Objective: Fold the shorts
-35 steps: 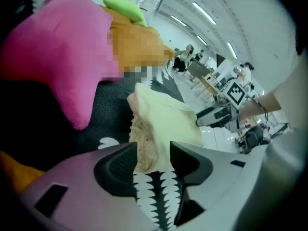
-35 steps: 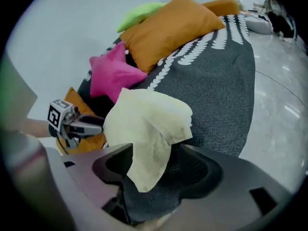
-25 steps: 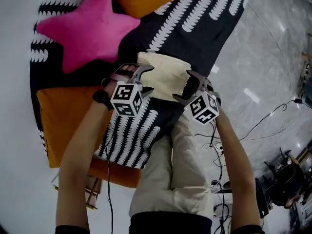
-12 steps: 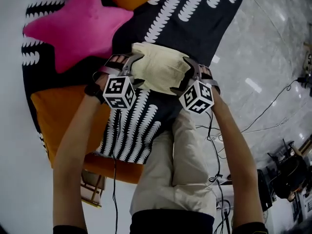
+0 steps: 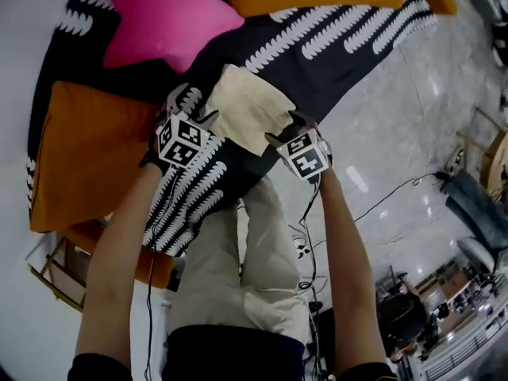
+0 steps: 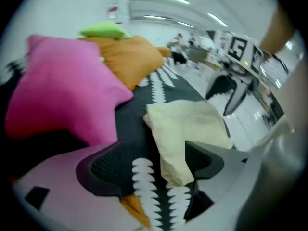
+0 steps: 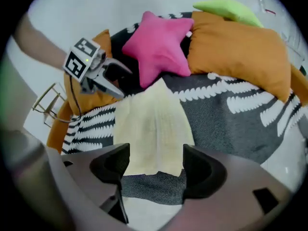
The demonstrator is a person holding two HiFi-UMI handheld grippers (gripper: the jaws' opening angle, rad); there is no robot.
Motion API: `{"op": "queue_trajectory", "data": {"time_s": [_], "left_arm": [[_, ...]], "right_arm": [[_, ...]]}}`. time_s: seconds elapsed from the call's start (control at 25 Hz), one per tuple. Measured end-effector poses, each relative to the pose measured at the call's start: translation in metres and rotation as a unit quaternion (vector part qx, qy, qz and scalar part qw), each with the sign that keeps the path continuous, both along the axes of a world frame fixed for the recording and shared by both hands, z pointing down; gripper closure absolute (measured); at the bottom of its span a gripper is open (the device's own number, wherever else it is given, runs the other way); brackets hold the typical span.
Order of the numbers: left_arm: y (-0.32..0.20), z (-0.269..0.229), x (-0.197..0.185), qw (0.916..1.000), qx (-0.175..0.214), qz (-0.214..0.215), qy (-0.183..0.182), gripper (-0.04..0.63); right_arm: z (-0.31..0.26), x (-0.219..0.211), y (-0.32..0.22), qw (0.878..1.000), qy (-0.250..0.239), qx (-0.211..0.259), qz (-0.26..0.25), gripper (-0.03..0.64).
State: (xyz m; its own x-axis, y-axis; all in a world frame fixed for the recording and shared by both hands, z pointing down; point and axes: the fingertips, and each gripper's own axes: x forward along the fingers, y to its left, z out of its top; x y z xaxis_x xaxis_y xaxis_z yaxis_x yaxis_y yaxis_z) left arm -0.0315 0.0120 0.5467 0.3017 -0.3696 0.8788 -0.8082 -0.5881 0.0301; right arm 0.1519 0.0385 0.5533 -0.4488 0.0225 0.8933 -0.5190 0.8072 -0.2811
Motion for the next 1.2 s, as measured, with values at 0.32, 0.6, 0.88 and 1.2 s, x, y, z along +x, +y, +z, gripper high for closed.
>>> {"op": "queue_trajectory", "data": {"time_s": [0.32,0.6,0.88,1.2], "left_arm": [[0.082,-0.055,-0.003,0.8804,-0.063,-0.390,0.263,0.357],[0.057,0.025,-0.019,0.8741,-0.025,-0.452,0.175,0.548],[0.047,0.049,-0.037,0.8341,-0.071,-0.521,0.167,0.534],[0.071,0.062,-0.019,0.8899,-0.091,-0.406,0.186,0.239]], "right_arm": [[-0.065,-0.063,-0.028,0.987,-0.083,-0.069,-0.118,0.532],[0.018,-0.165,-0.095,0.963,-0.072,-0.044,-0.258,0.600],[0.034,-0.178,-0.109,0.917,-0.044,0.004,-0.396,0.599],[0.052,-0.173,-0.072,0.836,-0.051,-0.014,-0.545,0.186]]}}
